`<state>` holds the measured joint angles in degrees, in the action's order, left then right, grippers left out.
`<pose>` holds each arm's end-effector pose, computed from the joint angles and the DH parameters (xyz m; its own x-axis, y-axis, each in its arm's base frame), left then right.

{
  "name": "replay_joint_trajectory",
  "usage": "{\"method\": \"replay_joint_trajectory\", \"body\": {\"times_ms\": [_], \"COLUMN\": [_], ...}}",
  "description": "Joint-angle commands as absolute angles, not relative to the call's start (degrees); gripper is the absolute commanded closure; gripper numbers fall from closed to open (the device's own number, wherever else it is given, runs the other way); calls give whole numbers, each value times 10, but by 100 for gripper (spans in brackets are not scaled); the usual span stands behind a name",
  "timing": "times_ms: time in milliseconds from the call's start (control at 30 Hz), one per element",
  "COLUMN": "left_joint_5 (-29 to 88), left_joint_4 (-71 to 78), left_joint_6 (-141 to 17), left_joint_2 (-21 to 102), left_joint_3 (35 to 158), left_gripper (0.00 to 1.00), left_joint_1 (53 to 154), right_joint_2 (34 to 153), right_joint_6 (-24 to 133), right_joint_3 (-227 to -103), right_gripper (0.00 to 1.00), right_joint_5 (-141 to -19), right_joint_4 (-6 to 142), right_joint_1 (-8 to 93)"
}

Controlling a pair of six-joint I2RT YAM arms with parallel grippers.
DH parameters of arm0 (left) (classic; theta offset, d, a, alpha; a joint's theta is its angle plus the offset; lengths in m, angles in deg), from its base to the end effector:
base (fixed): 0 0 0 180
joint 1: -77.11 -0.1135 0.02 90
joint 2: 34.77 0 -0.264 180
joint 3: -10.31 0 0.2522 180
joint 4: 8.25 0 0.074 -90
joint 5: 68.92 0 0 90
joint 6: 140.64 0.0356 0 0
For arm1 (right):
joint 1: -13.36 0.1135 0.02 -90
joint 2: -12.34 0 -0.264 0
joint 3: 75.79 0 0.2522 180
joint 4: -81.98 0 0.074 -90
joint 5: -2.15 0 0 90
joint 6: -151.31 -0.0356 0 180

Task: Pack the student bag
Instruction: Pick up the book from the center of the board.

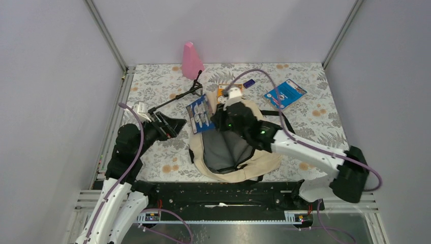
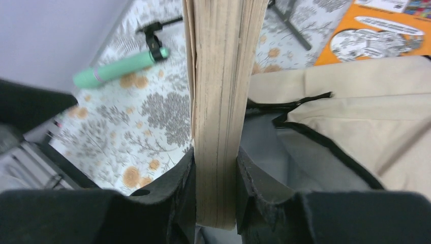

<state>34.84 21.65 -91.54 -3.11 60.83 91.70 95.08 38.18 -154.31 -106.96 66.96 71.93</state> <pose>0.1339 -0.0436 0.3128 -0.4482 -0.5405 -0.7120 0.2344 0.6976 -0.6771 0.1871 0.2838 0.3214 -0.4114 0.0386 -0.9106 -0.5257 0.8061 0.2717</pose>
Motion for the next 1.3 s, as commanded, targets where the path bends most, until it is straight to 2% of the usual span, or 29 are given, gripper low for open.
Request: {"method": "replay_joint_trajectory", "body": {"times_ms": [0,200,467,900,1033,1167,1267], "left_joint_5": [444,502,570,579,606,637,649], "left_joint_4": [109,50,-94,-55,-93,-172,-232], "left_joint_6": [-905,-938,-1040,-1054,-1087,-1142,-1182], "left_joint_2": [-56,-57,-27,-48,-39,-35,-33], "left_joint_3": [575,564,545,563,553,543,536], "left_gripper": [1,1,1,1,1,1,11], "left_joint_1": [917,917,917,916,916,916,917], "right_joint_2": [825,712,637,608,617,623,631], "right_joint_6": [328,254,155,104,72,76,80], "right_joint_3": [-1510,-1441,-1397,-1392,-1384,-1392,-1392], "right_gripper": [100,100,100,100,100,100,100], "right_joint_5": [-950,-778,-657,-621,-594,-587,-584], "right_joint_4": [751,789,881,952,1010,999,989], "right_joint_1": [646,560,532,530,530,530,530]}}
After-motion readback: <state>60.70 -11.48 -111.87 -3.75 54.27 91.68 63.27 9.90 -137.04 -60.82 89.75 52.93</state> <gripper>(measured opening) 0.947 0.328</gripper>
